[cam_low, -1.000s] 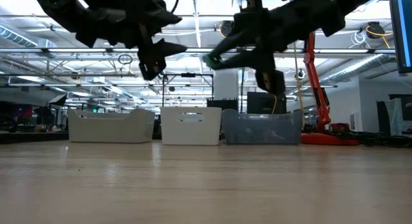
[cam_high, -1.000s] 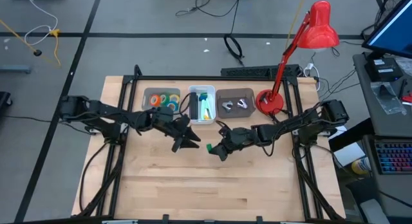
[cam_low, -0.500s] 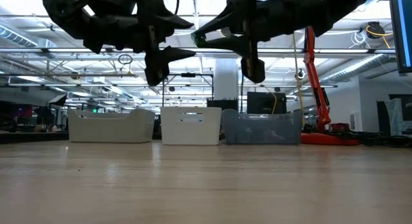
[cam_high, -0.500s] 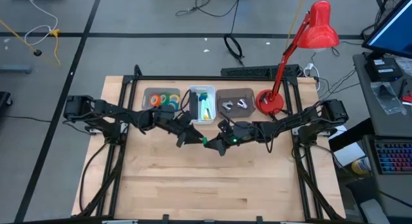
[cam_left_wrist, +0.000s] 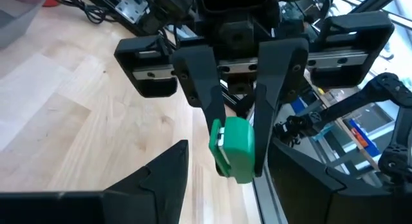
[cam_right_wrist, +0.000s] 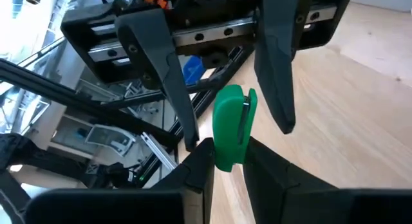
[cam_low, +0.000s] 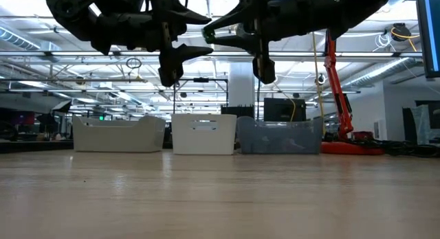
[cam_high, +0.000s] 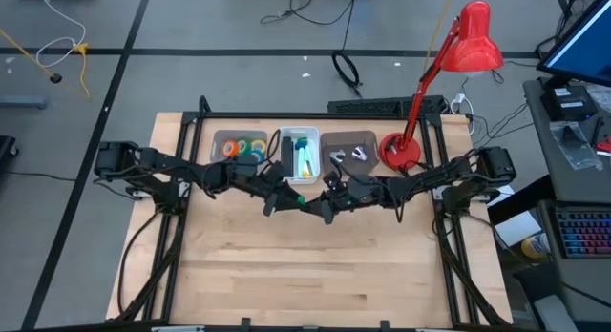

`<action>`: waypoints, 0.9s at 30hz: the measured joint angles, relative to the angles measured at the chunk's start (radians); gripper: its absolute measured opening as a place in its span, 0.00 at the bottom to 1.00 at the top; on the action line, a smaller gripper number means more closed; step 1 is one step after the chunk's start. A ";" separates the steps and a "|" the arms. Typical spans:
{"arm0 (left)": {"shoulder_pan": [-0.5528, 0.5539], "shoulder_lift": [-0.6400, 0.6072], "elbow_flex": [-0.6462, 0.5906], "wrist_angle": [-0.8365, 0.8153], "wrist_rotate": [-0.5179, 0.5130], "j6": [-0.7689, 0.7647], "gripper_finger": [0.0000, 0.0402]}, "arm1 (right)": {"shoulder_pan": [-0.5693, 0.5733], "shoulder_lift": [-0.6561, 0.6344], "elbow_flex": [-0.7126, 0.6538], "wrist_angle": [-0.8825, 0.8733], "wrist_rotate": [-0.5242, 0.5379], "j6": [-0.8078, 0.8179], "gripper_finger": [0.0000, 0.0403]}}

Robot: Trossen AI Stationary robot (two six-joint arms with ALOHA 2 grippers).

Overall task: Pick and place Stapler, Stapler remover, tape
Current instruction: Put the green stapler into the white bin

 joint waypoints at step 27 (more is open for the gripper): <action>-0.002 0.000 0.002 0.047 -0.022 -0.012 0.53 | -0.027 0.000 0.000 0.001 0.002 -0.018 0.15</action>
